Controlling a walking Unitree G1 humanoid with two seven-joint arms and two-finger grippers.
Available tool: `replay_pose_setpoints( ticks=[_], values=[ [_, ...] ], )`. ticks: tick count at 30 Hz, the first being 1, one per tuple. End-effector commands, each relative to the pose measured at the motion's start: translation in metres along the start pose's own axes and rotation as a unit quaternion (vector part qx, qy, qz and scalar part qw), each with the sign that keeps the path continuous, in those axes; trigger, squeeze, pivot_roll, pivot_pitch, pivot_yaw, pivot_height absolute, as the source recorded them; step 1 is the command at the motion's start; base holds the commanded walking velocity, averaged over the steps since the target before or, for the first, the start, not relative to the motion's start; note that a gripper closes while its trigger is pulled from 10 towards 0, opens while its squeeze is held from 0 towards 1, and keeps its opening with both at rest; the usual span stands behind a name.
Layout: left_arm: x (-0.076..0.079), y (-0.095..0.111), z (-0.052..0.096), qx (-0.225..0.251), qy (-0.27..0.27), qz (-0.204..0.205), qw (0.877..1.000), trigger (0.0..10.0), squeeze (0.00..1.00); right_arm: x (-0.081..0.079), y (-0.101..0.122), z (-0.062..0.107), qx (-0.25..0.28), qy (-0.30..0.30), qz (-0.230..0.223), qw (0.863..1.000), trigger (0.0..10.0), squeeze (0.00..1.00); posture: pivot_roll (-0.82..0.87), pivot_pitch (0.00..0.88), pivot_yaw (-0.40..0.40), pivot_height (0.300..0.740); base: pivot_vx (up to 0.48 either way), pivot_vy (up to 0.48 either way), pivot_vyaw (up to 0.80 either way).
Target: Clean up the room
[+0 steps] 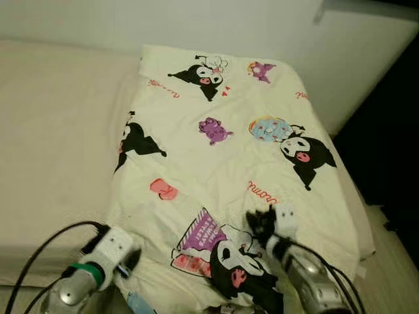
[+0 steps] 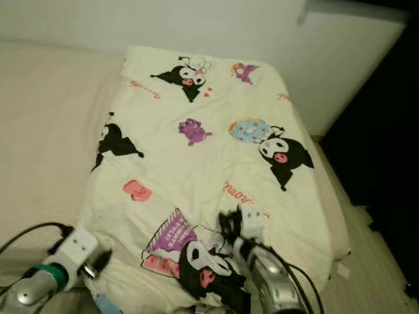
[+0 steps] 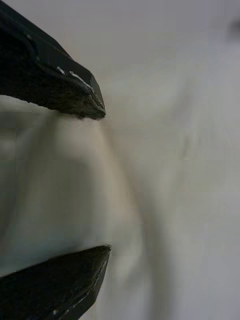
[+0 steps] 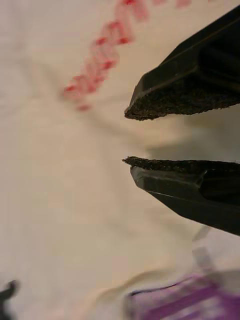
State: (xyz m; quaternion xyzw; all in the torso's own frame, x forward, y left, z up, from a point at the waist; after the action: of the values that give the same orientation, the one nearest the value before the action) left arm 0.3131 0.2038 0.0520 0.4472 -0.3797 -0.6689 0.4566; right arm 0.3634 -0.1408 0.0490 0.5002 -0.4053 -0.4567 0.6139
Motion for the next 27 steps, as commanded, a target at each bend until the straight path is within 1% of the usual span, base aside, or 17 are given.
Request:
replay_pose_setpoints(
  ticks=[1, 2, 3, 5, 6, 7, 9, 10, 12, 13, 17, 27],
  values=[
    [0.003, 0.025, -0.008, 0.049, 0.010, 0.024, 0.998, 10.0, 0.00, 0.008, -0.007, 0.002, -0.007, -0.031, -0.014, 0.999, 10.0, 0.00, 0.20, 0.005, -0.085, 0.575, 0.000, 0.000, 0.00],
    [0.008, 0.040, -0.012, 0.075, 0.008, 0.026, 0.997, 10.0, 0.00, 0.013, -0.008, 0.003, -0.007, -0.055, -0.030, 0.998, 10.0, 0.00, 0.20, 0.000, -0.087, 0.580, 0.000, 0.000, 0.00],
    [0.008, 0.040, -0.012, 0.075, 0.008, 0.026, 0.997, 10.0, 0.00, 0.013, -0.008, 0.003, -0.007, -0.055, -0.030, 0.998, 10.0, 0.00, 0.20, 0.000, -0.087, 0.580, 0.000, 0.000, 0.00],
    [0.018, 0.057, -0.016, 0.105, 0.004, 0.029, 0.994, 10.0, 0.00, 0.022, -0.012, 0.006, -0.013, -0.093, -0.057, 0.994, 10.0, 0.00, 0.20, 0.000, -0.087, 0.590, 0.000, 0.000, 0.00],
    [0.023, 0.072, -0.019, 0.130, 0.009, 0.059, 0.990, 10.0, 0.00, 0.026, -0.014, 0.007, -0.016, -0.112, -0.072, 0.991, 10.0, 0.00, 0.19, 0.000, -0.086, 0.600, 0.000, 0.000, 0.00],
    [0.023, 0.072, -0.019, 0.130, 0.009, 0.059, 0.990, 10.0, 0.00, 0.026, -0.014, 0.007, -0.016, -0.112, -0.072, 0.991, 10.0, 0.00, 0.19, 0.000, -0.086, 0.600, 0.000, 0.000, 0.00],
    [0.025, 0.079, -0.020, 0.140, 0.012, 0.076, 0.987, 10.0, 0.00, 0.027, -0.014, 0.007, -0.015, -0.117, -0.073, 0.990, 10.0, 0.00, 0.19, 0.000, -0.086, 0.610, 0.000, 0.000, 0.00],
    [0.025, 0.082, -0.022, 0.143, 0.016, 0.072, 0.987, 10.0, 0.00, 0.025, -0.013, 0.006, -0.015, -0.118, -0.072, 0.990, 10.0, 0.00, 0.18, 0.000, -0.077, 0.615, 0.000, 0.000, 0.00],
    [0.024, 0.084, -0.023, 0.144, 0.019, 0.069, 0.987, 10.0, 0.00, 0.023, -0.013, 0.006, -0.015, -0.119, -0.071, 0.990, 10.0, 0.00, 0.18, 0.000, -0.077, 0.620, 0.000, 0.000, 0.00],
    [0.024, 0.084, -0.027, 0.140, 0.026, 0.062, 0.988, 10.0, 0.00, 0.018, -0.012, 0.004, -0.015, -0.119, -0.065, 0.991, 10.0, 0.00, 0.17, 0.000, -0.073, 0.630, 0.000, 0.000, 0.00],
    [0.027, 0.080, -0.031, 0.130, 0.029, 0.064, 0.989, 10.0, 0.00, 0.017, -0.013, 0.003, -0.017, -0.127, -0.062, 0.990, 10.0, 0.00, 0.17, 0.000, -0.069, 0.645, 0.000, 0.000, 0.00],
    [0.032, 0.075, -0.031, 0.127, 0.026, 0.072, 0.989, 10.0, 0.00, 0.018, -0.018, 0.006, -0.026, -0.138, -0.064, 0.988, 10.0, 0.00, 0.16, 0.000, -0.068, 0.685, 0.000, 0.000, 0.00]
  ],
)
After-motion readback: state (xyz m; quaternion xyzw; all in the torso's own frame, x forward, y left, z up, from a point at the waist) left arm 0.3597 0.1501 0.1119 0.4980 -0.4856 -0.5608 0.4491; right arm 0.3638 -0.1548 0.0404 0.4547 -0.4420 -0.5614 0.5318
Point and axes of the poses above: a point about 5 cm out from each wrist's last joint towards the gripper, its own z axis pointing back from the gripper into the wrist, its own y axis along the axis of the wrist's last joint, x = y × z, the point moved 6 cm from there along -z, pointing out of the wrist towards the gripper, and after that the axes turned 10 degrees about z, right-handed, at the moved point
